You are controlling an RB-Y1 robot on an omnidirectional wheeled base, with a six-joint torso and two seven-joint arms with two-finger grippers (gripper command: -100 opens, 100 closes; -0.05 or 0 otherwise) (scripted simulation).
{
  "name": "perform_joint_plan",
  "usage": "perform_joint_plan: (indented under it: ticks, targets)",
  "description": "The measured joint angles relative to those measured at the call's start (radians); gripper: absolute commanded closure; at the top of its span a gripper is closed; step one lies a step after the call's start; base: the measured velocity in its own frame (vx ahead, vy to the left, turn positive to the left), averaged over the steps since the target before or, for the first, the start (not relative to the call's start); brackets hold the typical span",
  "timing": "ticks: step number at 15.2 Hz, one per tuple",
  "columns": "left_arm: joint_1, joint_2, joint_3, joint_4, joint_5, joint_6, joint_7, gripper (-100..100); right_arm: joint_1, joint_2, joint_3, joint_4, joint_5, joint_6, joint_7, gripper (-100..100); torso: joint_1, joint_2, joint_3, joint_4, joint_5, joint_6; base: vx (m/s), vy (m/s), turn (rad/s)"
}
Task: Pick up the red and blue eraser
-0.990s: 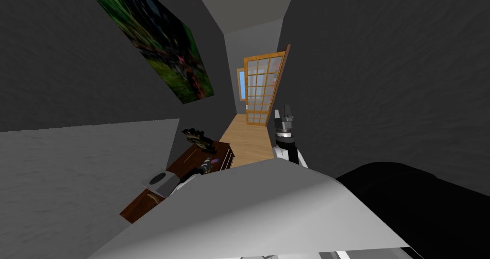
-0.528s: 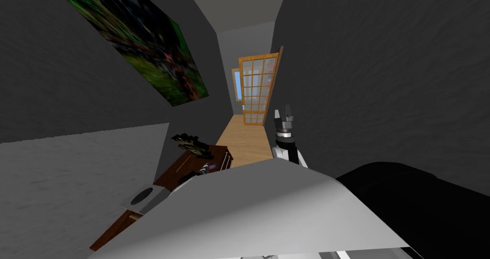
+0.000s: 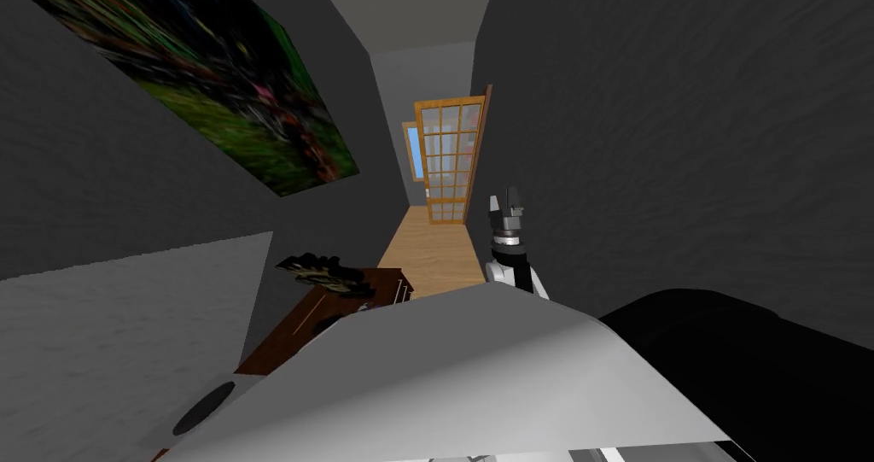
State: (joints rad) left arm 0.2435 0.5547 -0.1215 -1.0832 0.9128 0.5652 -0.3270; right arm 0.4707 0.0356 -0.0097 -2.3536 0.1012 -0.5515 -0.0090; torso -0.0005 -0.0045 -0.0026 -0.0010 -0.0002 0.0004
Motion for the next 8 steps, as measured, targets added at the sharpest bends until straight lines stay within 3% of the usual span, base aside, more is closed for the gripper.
perform_joint_plan:
  ticks: [4, 8]
  targets:
    - [-0.024, 0.017, -0.012, 0.084, 0.057, 0.047, -0.023, -100, 0.000, 0.000, 0.000, 0.000, 0.000, 0.000, 0.000, 0, 0.001, 0.000, 0.000, 0.000, 0.000, 0.000, 0.059, 0.035, -0.146]
    - [-0.032, 0.032, -0.019, 0.123, 0.083, 0.085, -0.027, -100, 0.000, 0.000, 0.000, 0.000, 0.000, 0.000, 0.000, 0, 0.000, 0.002, 0.001, 0.000, 0.000, -0.001, 0.023, 0.032, -0.080]
